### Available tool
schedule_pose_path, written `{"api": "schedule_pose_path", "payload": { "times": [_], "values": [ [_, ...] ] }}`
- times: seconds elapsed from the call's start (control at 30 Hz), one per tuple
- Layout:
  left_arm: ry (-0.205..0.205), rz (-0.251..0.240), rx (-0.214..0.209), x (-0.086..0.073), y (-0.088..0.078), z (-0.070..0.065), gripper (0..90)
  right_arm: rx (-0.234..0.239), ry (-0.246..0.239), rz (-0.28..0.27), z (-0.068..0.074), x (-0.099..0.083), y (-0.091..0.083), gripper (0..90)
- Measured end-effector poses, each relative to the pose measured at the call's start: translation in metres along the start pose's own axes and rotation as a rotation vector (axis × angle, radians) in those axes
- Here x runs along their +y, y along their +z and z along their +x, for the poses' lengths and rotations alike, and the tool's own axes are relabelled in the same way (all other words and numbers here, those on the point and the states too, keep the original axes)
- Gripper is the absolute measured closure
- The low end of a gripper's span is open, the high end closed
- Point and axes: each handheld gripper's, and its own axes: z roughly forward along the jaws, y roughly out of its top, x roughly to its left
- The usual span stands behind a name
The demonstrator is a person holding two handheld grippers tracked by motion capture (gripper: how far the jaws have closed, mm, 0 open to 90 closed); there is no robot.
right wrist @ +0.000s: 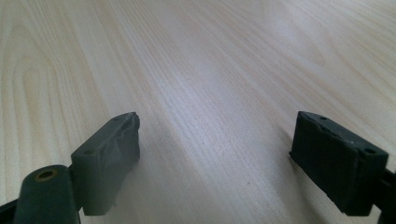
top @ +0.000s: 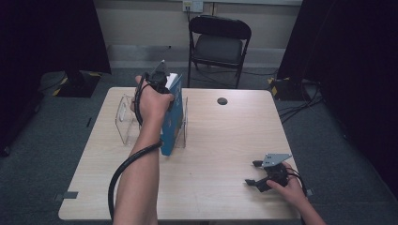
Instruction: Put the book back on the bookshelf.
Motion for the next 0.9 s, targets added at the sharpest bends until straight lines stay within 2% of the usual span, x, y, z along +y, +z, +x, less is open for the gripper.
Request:
{"api": "schedule_pose_path", "payload": {
  "times": [0.17,0.2,0.23,0.3,0.5,0.67,0.9],
  "values": [
    [-0.001,0.0,0.01,0.0,0.003,-0.001,61.6,0.0,0.0,0.0,0.0,0.0,0.0,14.5],
    [0.011,0.0,0.009,0.001,0.004,-0.001,61.6,0.0,0.0,0.0,0.0,0.0,0.0,14.5],
    [0.0,-0.004,0.012,0.0,0.005,-0.002,61.6,0.0,0.001,0.001,0.0,0.0,0.0,14.5],
    [0.013,-0.003,0.013,0.0,0.007,-0.002,61.6,0.0,0.0,0.001,0.0,0.0,0.0,14.5],
    [-0.008,-0.011,0.018,0.001,0.01,-0.003,61.7,0.001,0.001,0.001,0.0,0.0,0.0,14.5],
    [-0.004,-0.036,0.029,0.001,0.011,-0.005,61.6,0.0,0.002,0.0,0.0,0.0,0.0,14.5],
    [0.014,-0.045,0.046,0.0,0.016,-0.008,61.5,-0.004,0.004,0.0,-0.001,0.001,0.001,14.5]
  ]
}}
